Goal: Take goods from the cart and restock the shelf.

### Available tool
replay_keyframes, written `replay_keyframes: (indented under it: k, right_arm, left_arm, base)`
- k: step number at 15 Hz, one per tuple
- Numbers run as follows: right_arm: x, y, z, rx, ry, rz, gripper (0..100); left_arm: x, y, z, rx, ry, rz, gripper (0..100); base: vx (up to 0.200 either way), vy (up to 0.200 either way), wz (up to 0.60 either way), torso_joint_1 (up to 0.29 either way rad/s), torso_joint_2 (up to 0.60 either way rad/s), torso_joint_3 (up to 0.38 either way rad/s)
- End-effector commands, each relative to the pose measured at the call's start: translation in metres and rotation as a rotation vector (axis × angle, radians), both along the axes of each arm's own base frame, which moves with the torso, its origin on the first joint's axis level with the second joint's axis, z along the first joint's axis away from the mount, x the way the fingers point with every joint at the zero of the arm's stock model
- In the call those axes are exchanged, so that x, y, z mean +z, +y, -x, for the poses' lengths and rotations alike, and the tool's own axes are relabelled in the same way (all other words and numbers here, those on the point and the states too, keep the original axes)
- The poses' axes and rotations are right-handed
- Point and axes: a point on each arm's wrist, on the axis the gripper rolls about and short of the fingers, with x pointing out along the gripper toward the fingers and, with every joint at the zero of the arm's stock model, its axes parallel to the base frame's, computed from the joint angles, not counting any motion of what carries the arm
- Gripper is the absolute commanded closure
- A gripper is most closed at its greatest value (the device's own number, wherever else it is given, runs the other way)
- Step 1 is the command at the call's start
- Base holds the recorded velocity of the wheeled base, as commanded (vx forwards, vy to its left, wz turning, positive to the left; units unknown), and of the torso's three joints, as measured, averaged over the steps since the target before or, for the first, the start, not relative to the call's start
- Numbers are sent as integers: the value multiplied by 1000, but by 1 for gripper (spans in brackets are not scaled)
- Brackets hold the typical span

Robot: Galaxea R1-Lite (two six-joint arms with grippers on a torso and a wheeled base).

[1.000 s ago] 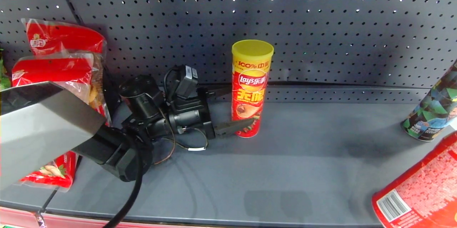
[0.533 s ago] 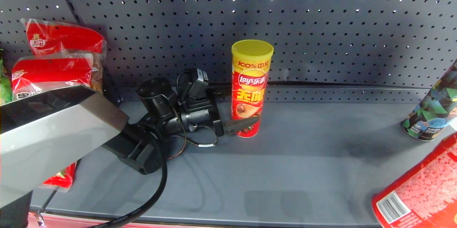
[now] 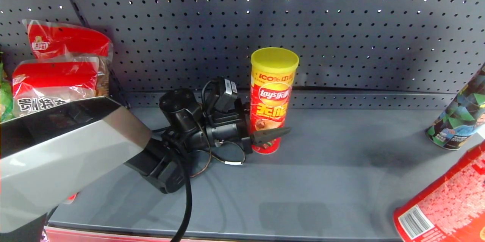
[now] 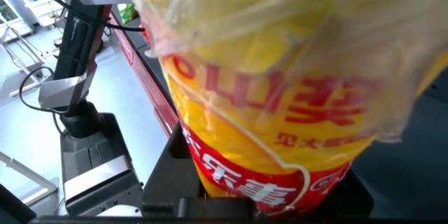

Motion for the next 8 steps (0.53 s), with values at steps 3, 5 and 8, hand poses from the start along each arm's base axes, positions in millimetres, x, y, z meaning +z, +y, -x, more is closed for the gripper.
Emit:
replay_keyframes:
  k: [3, 5, 8]
  right_arm:
    - [-1, 0, 1, 0, -1, 0, 100]
    - [-1, 0, 1, 0, 1, 0, 100]
    - [-1, 0, 1, -4, 2, 0, 100]
  left_arm:
    - [19, 1, 9, 4, -32, 29, 100]
    - [33, 7, 18, 4, -49, 41, 100]
    - [41, 14, 45, -26, -34, 30, 100]
  base:
    - [0, 0, 0, 0, 0, 0]
    - [0, 0, 0, 0, 0, 0]
    - [0, 0, 0, 0, 0, 0]
